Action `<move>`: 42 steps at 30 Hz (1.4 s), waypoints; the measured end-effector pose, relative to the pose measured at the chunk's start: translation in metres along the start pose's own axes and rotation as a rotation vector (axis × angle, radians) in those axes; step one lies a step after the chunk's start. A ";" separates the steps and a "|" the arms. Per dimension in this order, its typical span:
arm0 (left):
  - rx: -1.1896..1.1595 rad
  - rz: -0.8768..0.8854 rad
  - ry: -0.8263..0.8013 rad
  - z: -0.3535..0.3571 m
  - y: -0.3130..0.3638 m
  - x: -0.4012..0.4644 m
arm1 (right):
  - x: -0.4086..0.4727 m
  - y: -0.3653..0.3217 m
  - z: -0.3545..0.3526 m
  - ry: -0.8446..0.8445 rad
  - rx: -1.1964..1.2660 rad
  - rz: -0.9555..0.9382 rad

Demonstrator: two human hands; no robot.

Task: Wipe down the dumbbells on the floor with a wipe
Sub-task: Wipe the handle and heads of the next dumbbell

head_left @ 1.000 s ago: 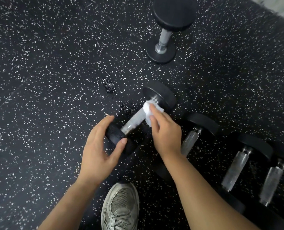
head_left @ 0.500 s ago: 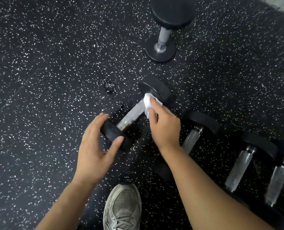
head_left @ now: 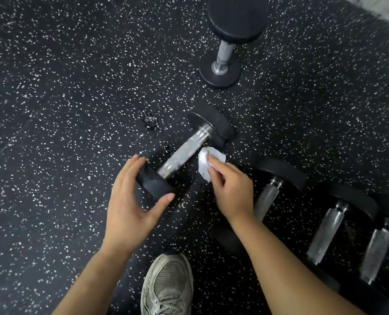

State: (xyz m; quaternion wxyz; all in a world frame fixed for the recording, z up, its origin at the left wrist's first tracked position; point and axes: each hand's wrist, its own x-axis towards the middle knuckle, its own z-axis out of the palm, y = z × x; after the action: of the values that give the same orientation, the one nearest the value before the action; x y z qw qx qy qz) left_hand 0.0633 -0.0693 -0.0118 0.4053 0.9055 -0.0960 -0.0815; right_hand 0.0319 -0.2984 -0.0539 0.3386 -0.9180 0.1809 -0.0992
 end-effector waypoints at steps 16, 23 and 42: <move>-0.001 0.004 0.061 -0.003 -0.004 0.001 | 0.010 -0.050 0.028 -0.206 -0.017 -0.310; 0.014 0.027 0.067 -0.006 -0.003 0.002 | 0.033 -0.045 0.027 -0.052 -0.132 -0.340; 0.043 0.003 0.081 -0.012 -0.002 0.010 | 0.060 -0.049 0.029 0.069 -0.255 -0.105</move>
State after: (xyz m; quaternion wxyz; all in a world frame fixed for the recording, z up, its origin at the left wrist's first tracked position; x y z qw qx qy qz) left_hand 0.0759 -0.0618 -0.0058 0.3895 0.9164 -0.0826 -0.0420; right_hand 0.1087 -0.2705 -0.0400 0.2071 -0.9578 0.1554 -0.1245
